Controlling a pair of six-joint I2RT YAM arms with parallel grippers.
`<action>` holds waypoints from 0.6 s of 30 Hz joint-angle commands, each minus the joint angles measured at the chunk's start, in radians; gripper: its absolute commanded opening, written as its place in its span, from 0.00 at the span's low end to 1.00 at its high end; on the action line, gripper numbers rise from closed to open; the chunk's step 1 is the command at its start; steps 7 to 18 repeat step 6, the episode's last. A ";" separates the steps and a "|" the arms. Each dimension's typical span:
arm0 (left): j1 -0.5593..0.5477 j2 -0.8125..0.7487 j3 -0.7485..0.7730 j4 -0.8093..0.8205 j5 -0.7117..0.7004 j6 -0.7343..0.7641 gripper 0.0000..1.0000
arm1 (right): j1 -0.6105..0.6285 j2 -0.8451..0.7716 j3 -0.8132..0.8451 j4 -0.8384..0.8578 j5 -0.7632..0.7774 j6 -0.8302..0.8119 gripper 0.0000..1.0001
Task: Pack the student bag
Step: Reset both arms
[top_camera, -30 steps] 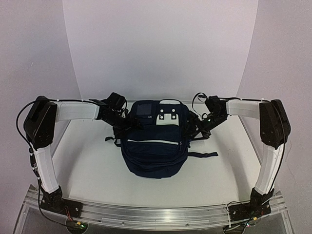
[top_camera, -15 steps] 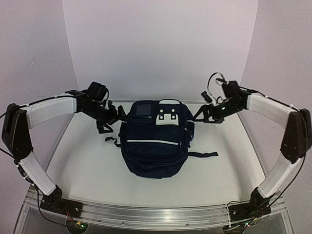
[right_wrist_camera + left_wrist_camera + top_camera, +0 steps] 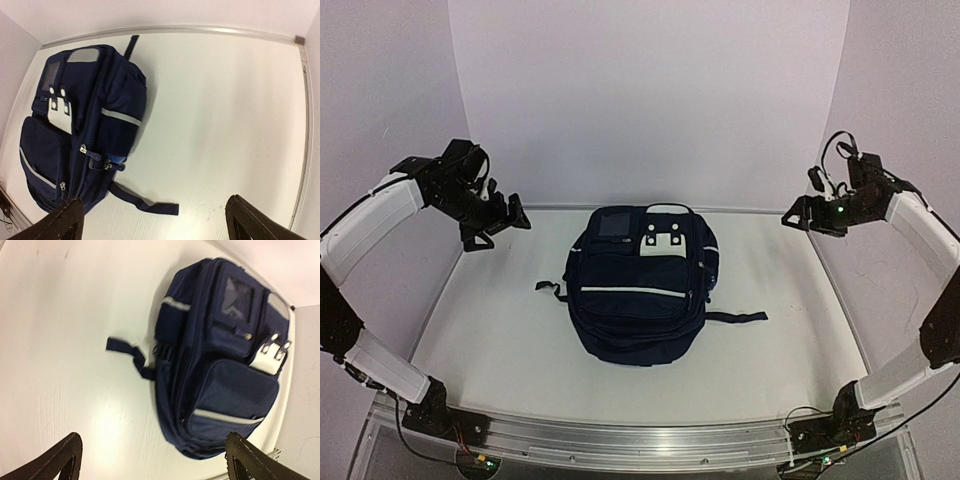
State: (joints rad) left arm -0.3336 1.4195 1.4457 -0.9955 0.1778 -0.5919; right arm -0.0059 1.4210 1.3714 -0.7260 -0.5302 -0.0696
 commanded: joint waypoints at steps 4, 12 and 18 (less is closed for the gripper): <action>0.004 -0.112 -0.083 -0.063 -0.062 0.010 1.00 | -0.038 -0.184 -0.125 -0.038 -0.083 0.004 0.98; 0.004 -0.106 -0.084 -0.085 -0.068 0.016 1.00 | -0.045 -0.207 -0.141 -0.043 -0.091 0.002 0.98; 0.004 -0.106 -0.084 -0.085 -0.068 0.016 1.00 | -0.045 -0.207 -0.141 -0.043 -0.091 0.002 0.98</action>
